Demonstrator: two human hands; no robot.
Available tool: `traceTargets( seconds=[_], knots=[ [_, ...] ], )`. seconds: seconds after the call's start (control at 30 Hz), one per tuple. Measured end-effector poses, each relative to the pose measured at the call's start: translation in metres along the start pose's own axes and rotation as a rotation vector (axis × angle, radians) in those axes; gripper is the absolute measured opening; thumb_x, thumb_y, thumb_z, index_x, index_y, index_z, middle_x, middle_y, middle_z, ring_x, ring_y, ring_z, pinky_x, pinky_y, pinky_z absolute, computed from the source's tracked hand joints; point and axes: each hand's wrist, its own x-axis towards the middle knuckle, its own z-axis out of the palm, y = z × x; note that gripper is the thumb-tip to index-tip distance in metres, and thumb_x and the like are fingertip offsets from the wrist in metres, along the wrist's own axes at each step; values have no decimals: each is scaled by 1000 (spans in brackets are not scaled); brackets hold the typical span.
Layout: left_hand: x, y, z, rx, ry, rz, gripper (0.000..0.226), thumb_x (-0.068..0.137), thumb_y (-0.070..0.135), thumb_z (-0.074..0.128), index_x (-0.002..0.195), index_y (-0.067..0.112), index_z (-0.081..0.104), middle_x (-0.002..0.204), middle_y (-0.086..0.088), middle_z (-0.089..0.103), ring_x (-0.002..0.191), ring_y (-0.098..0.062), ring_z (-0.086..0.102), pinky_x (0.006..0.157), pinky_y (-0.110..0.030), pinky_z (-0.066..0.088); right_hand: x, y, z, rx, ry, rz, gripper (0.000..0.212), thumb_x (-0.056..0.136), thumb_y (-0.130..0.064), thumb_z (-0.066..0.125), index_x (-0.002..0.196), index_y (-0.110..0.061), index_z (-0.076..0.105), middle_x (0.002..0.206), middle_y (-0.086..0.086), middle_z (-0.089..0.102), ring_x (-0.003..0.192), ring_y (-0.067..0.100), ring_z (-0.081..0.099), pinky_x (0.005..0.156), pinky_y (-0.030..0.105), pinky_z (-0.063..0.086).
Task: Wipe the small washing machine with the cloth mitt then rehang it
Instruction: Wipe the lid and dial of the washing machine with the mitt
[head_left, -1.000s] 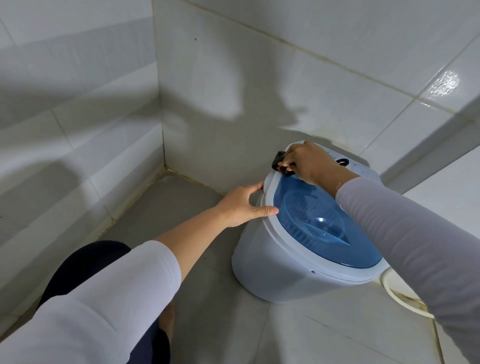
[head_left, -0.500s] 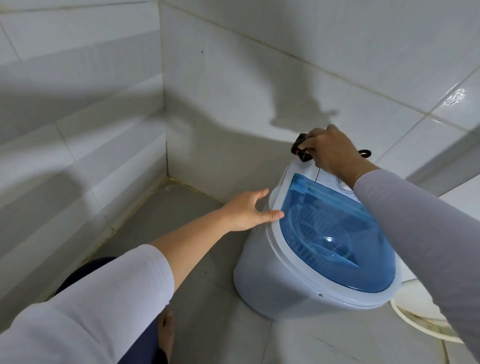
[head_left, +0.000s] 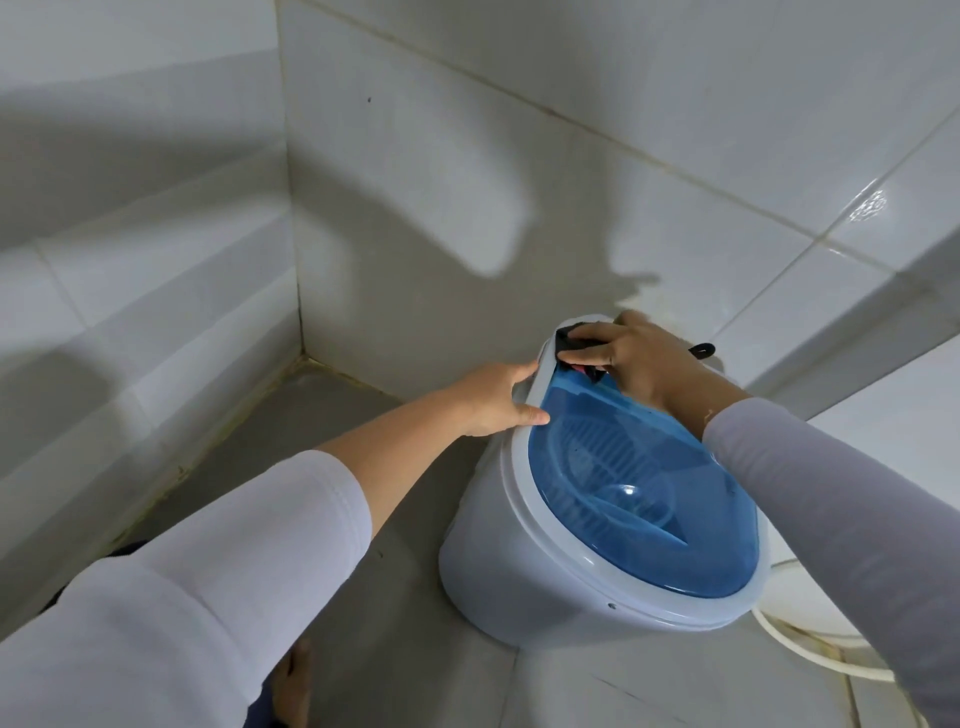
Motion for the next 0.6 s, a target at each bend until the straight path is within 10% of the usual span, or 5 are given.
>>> traceTargets(
  seconds=[0.6],
  knots=[
    [3, 0, -1, 53, -46, -7, 76, 88, 36, 60, 150, 27, 17, 157, 2, 21, 145, -18, 22, 115, -31, 21, 39, 10, -11, -258, -57, 256, 55, 93, 4, 35, 134, -29, 49, 135, 6, 52, 119, 31, 47, 94, 35, 39]
  ],
)
